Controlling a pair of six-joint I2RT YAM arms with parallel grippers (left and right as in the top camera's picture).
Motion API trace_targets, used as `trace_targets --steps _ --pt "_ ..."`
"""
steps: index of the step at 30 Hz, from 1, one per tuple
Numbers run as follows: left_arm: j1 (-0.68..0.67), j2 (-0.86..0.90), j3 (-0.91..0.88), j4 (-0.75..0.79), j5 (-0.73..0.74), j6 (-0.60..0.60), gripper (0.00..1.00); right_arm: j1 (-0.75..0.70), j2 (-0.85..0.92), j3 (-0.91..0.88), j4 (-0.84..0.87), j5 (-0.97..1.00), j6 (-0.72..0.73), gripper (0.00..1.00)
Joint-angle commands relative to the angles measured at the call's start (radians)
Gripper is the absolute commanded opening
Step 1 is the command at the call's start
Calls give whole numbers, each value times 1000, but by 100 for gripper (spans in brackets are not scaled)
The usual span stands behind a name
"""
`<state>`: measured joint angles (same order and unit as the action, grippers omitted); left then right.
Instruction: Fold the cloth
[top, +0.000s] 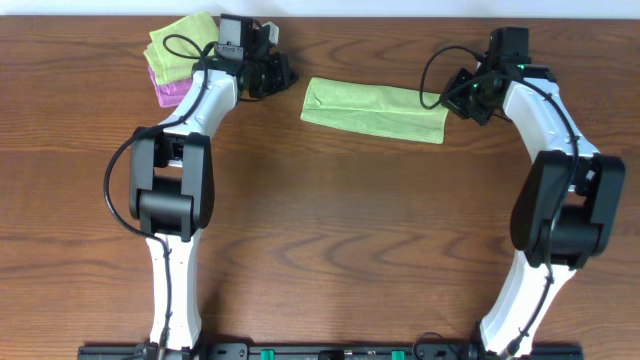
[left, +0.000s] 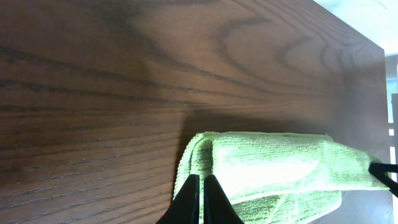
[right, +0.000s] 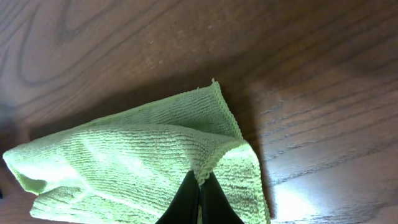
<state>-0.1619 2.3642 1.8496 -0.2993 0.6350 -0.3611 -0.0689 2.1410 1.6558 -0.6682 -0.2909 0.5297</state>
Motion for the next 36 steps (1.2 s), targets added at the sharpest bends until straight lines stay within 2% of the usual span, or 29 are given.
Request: trace_targets --steps 1,4,5,7,8,10,11,14,15,16,18,20,21,23,25,26,27,29,30,33,35,36 --pt "-4 9 17 -3 -10 21 6 6 14 18 3 21 -22 2" --pt "-12 9 17 -3 -10 21 5 9 14 18 3 5 -23 2" --pt "-15 9 17 -3 -10 21 6 10 14 18 3 -3 -22 6" --pt "-19 9 17 0 -10 16 5 14 14 18 2 -5 -22 45" --pt "-20 9 17 0 -10 13 6 16 14 18 2 -5 -22 60" --pt "-21 9 17 5 -10 7 6 19 14 18 2 -5 -23 80" --pt "-21 9 17 8 -10 0 5 19 14 18 2 -5 -23 85" --pt "-21 9 17 16 -10 -13 6 19 14 18 2 -5 -23 87" --pt "-21 9 17 17 -10 -16 5 19 14 18 2 -5 -23 93" --pt "-21 9 17 17 -9 -21 6 18 14 18 2 -5 -23 94" --pt "-21 9 17 16 -1 -21 6 16 14 18 2 -5 -22 92" --pt "-21 9 17 16 18 -21 6 15 14 18 0 -4 -23 95" --pt "-21 9 18 15 20 -21 11 13 14 18 -3 -5 -31 95" --pt "-21 9 18 7 19 -21 35 6 14 18 -20 -5 -50 95" --pt "-19 9 18 -7 19 -20 48 -3 13 18 -54 -5 -79 94" --pt "-19 9 18 -16 20 -20 58 -9 13 18 -74 -5 -93 96" --pt "-18 9 18 -24 21 -20 64 -15 13 18 -90 -5 -107 99" --pt "-17 9 18 -39 21 -20 75 -25 12 18 -118 -5 -121 99" --pt "-16 9 18 -44 29 -20 79 -30 11 18 -131 -5 -127 99" --pt "-15 9 18 -43 84 -20 81 -43 0 18 -156 -5 -128 96" --pt "-15 9 19 -42 113 -20 80 -46 -10 18 -158 -5 -130 95" --pt "-15 9 20 -42 130 -20 77 -46 -18 18 -158 -5 -138 94"
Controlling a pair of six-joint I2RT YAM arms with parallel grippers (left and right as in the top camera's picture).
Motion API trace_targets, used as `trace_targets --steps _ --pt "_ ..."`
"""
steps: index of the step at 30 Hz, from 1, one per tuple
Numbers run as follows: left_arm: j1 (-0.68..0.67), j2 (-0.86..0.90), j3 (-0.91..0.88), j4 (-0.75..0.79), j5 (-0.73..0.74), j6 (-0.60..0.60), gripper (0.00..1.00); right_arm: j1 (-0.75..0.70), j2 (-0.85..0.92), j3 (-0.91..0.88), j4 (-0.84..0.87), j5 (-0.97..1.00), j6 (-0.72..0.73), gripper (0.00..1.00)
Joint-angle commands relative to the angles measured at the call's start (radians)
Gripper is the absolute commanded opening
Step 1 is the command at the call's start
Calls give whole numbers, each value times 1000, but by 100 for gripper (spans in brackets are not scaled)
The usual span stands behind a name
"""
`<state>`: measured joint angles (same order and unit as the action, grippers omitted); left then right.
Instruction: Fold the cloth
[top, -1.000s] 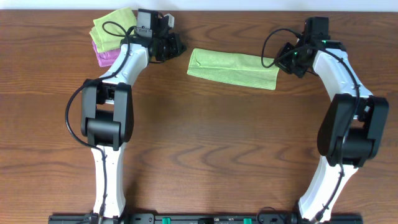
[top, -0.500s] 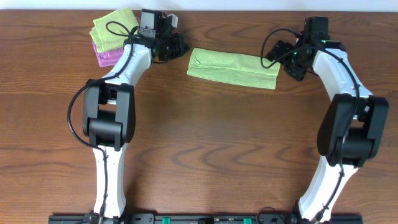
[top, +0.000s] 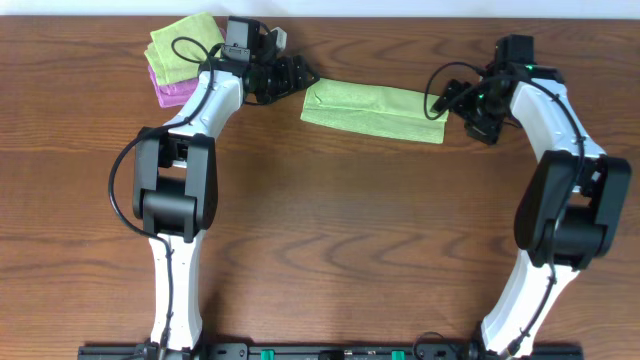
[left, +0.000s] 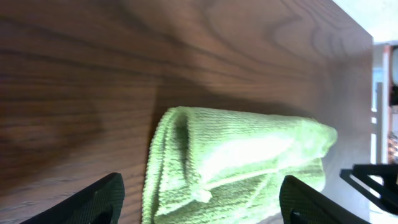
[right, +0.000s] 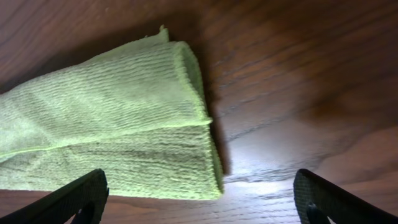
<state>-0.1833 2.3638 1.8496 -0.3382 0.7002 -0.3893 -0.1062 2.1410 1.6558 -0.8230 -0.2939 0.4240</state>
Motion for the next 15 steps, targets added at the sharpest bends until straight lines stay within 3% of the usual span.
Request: trace_targets --steps 1,2,5,6,10,15 --pt "6 9 21 -3 89 8 73 -8 -26 18 -3 -1 -39 93" --pt "6 9 24 -6 111 8 69 -8 -36 18 -4 -2 -46 92" --pt "5 9 40 -40 132 34 38 -8 -67 18 -8 3 -61 89" --pt "1 9 55 -73 127 66 33 -8 -79 18 -11 5 -64 89" --pt "-27 9 159 -264 -18 204 28 -12 -120 18 -35 13 -90 90" --pt "-79 9 329 -457 -317 349 25 -13 -175 18 -120 98 -134 91"
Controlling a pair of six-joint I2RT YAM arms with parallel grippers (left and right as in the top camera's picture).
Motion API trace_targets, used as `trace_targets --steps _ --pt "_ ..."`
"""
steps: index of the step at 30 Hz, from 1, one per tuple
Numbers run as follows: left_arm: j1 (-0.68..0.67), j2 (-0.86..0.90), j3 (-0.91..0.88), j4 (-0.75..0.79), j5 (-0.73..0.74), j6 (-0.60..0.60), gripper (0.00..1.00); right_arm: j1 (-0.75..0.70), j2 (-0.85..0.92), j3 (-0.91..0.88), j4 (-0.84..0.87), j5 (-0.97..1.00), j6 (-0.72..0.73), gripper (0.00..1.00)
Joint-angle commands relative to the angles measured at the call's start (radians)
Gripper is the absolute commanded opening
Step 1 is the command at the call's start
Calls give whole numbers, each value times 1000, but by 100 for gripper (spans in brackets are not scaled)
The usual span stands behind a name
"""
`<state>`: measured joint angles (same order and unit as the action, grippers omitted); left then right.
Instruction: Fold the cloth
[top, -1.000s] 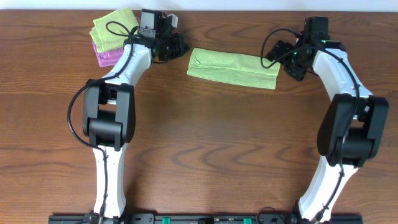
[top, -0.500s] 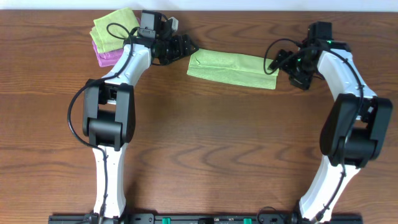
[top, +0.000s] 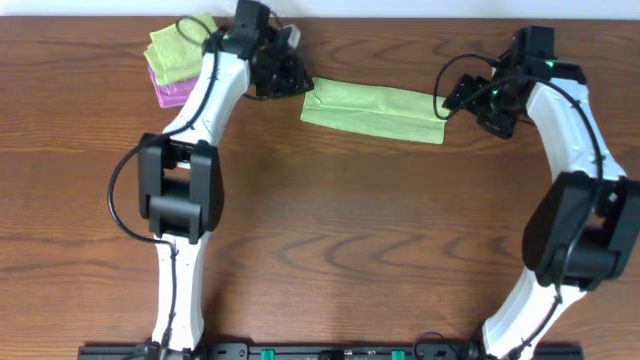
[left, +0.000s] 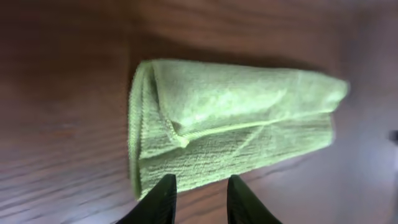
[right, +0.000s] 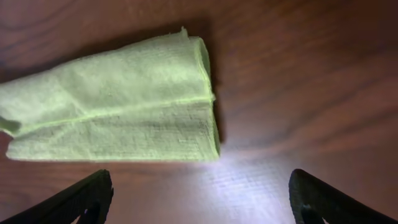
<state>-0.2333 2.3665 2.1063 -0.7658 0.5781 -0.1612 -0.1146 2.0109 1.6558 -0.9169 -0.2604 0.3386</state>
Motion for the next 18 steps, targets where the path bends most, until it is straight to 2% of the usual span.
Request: trace_targets --steps 1,7,16,18 --pt "-40 6 86 -39 -240 137 23 -4 -55 18 -45 87 -56 91" --pt "-121 6 90 -48 -442 185 21 -5 -127 18 -163 243 -101 92" --pt "-214 31 89 -11 -621 235 17 -5 -166 18 -230 272 -131 91" --pt "-220 49 89 14 -631 236 6 -4 -166 17 -240 272 -136 90"
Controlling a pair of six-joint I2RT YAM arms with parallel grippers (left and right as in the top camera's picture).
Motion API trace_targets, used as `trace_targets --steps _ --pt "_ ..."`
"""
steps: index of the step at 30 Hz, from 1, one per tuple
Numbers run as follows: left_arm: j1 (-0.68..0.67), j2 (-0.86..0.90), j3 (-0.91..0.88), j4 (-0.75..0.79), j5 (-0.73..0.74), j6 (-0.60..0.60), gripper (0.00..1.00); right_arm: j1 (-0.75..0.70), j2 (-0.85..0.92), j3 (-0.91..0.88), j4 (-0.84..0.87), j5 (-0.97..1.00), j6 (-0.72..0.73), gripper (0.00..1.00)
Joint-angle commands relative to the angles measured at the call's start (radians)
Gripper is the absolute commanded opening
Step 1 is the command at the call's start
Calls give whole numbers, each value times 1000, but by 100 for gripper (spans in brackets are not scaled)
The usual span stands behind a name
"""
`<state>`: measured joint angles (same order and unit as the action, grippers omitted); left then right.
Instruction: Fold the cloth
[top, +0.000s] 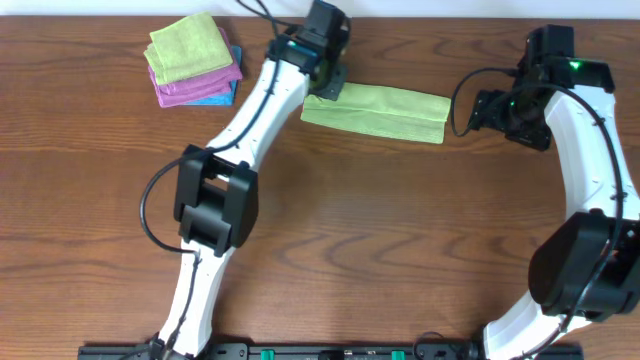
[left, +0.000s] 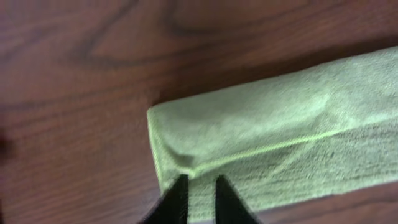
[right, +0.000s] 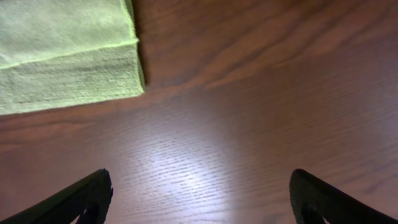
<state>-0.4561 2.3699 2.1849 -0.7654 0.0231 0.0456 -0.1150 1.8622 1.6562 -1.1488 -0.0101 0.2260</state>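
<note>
The green cloth (top: 375, 110) lies flat on the table as a long folded strip. My left gripper (top: 322, 82) is over its left end. In the left wrist view the fingers (left: 179, 190) stand a narrow gap apart, tips down at the cloth's (left: 280, 143) fold seam, with flat cloth showing between them. My right gripper (top: 497, 108) is to the right of the strip's right end, apart from it. In the right wrist view it (right: 199, 193) is wide open over bare wood, with the cloth's right end (right: 68, 43) at the upper left.
A stack of folded cloths (top: 192, 62), green on pink on blue, sits at the back left corner. The table's far edge (top: 420, 16) runs just behind the strip. Bare wood (top: 380, 220) lies in front of the cloth.
My left gripper has moved from left of the strip to over its left end, and its fingers stand closer together. My right gripper has drawn farther away from the right end, still wide open.
Both grippers were shut on the ends of the green strip. Then both stood wide open just off its ends, the cloth lying flat. After that the left fingers were narrower by the left end, and now sit over it while the right arm has backed off.
</note>
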Motion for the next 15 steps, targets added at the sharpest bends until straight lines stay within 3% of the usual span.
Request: trace_targets --steps 1,15 --pt "2 55 10 21 -77 29 5 -3 -17 16 -13 22 -26 90" --pt "2 118 10 71 -74 29 6 -2 -17 16 -34 20 -25 87"
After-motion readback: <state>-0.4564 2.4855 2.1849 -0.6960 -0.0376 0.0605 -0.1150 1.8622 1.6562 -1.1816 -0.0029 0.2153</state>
